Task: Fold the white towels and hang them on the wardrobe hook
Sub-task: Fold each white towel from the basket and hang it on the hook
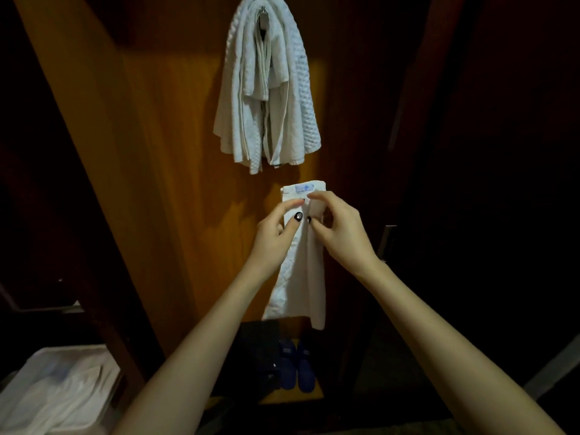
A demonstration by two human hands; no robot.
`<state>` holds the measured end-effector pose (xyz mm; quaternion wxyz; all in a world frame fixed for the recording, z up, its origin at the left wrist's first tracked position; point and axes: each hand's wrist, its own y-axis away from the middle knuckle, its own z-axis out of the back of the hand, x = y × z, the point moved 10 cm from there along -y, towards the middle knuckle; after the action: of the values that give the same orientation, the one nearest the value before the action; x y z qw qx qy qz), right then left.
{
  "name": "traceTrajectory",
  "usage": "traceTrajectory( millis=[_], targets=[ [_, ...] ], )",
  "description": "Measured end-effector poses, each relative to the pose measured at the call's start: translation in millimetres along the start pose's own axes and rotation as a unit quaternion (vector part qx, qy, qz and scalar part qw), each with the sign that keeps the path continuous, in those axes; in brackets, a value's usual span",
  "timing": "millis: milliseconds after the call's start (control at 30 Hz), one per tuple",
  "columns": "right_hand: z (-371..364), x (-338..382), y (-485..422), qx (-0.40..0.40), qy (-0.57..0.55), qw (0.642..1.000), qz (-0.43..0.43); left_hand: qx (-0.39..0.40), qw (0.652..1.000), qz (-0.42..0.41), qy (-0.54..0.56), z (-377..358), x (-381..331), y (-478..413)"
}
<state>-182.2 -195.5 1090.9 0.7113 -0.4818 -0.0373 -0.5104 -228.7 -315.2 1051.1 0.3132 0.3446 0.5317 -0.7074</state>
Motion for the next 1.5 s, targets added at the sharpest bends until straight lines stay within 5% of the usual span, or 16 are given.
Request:
traceTrajectory(
  millis=[167,500,667,933,1067,1500],
  targets=[
    [-7,1,-3,0.075,-0.136,0.987,-0.036,-0.022,0.999,0.01,0.045,9,0,-2],
    [8,16,-21,0.033,0.022,0.999,0.017,-0.017,0.994,-0.023,0.103,11,-7,2],
    [1,10,-28,0.122,0.006,0.993,-0.01,-0.029,0.996,-0.029,0.08,22,-7,-2],
    [7,18,-32,0.127,-0.084,0.988,-0.008,-0.087,0.989,-0.016,0.118,36,0,0],
    [8,11,-42,0.103,-0.058,0.992,-0.039,-0.017,0.971,0.039,0.234,17,7,2],
    [10,6,-50,-0.002,-0.138,0.983,-0.118,-0.034,0.979,-0.014,0.201,6,2,-5]
  ],
)
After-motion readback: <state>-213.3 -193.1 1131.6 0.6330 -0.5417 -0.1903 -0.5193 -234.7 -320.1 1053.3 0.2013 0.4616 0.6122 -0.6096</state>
